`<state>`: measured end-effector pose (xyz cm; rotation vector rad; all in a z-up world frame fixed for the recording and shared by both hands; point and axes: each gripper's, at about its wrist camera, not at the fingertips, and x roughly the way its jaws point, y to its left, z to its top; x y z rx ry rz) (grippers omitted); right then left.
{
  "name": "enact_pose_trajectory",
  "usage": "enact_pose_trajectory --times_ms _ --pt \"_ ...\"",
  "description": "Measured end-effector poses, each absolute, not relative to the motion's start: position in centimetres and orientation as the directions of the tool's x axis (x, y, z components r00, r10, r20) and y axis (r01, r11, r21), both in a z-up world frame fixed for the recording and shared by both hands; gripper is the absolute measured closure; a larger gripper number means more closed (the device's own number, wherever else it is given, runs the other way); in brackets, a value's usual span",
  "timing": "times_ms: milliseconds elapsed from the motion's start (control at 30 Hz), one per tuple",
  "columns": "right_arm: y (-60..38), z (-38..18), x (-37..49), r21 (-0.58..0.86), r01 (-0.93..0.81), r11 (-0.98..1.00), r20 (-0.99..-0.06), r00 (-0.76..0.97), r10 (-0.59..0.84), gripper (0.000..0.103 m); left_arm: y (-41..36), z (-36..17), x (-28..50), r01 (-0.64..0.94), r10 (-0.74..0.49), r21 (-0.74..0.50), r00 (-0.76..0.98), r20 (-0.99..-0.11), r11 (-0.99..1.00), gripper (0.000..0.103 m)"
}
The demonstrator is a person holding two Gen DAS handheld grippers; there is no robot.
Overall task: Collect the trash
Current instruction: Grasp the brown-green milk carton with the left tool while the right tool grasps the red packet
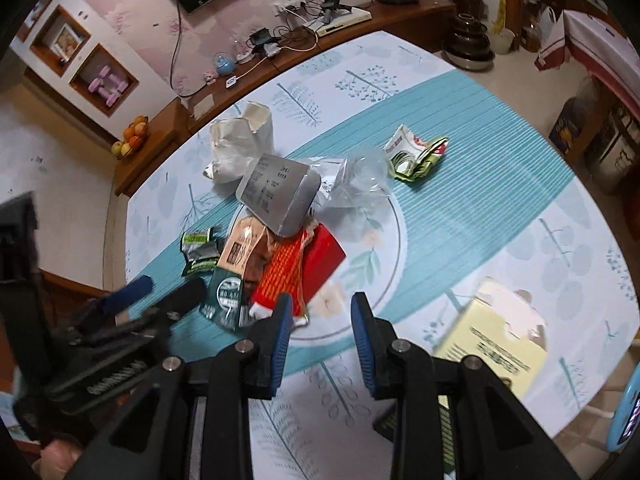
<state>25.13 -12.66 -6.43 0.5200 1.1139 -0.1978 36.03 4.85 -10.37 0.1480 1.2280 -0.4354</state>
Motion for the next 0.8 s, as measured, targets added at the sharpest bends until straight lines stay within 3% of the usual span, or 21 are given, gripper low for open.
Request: enact_pose_trajectory --times_ms 167,367,433,567,800 --pt "-12.6 -7.9 26.4 0.308 0.425 0.851 -0.900 0.422 0.114 0.072 3.9 -12.9 37.1 0.421 -0.236 -0.129 0.212 -0.948 0.898 0.020" --pt "-12.5 -9.4 27.3 0.317 0.444 0.838 -0.907 0.401 0.131 0.072 3.3 -14.9 37.8 0.425 -0.234 -0.151 0.148 -0.961 0.892 0.041" --pt "-12.5 -9.9 27.6 0.332 0.449 0.830 -0.905 0.401 0.145 0.070 3.3 -15.5 38.2 0.417 -0.252 -0.182 0.120 -0.960 0.890 0.055" --pt "-12.4 -10.6 28.2 0.356 0.461 0.813 -0.901 0.400 0.168 0.060 3.8 -15.9 38.4 0.411 -0.276 -0.209 0.110 -0.955 0.887 0.058" --pt "-11.6 -12.2 30.3 0.359 0.476 0.803 -0.910 0.367 0.190 0.059 5.7 -16.0 37.0 0.384 -0.291 -0.239 0.082 -0.953 0.892 0.058"
